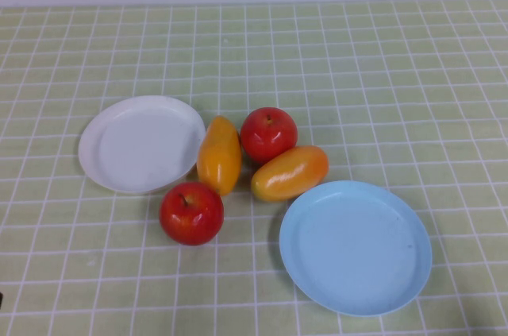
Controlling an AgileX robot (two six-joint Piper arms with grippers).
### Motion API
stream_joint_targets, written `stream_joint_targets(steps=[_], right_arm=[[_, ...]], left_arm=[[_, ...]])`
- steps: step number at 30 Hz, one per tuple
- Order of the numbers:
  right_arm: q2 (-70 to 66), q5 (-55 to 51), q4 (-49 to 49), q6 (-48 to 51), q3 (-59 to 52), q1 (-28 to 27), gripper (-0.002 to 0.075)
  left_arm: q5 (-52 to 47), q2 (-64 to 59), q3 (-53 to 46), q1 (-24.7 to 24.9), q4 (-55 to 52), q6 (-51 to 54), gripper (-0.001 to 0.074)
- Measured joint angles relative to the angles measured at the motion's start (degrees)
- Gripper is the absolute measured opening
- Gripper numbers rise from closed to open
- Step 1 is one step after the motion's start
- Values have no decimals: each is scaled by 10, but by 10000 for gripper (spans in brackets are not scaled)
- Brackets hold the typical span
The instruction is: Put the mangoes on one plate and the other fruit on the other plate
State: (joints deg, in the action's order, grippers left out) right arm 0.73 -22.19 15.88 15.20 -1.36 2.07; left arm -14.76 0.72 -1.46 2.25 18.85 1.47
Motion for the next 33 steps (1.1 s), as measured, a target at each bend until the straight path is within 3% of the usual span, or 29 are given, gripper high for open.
stream_joint_targets(steps=[6,15,23,33], right_arm=[[0,0,0,0,0,0,-15],[0,0,0,0,0,0,-16],[0,0,0,0,0,0,-15],[0,0,0,0,0,0,-15]], left_arm=[[60,0,0,0,183,-1,2],[75,0,5,0,211,-1,1],[-49,-121,148,0,159,31,1],[-303,-390,375,0,111,127,1]])
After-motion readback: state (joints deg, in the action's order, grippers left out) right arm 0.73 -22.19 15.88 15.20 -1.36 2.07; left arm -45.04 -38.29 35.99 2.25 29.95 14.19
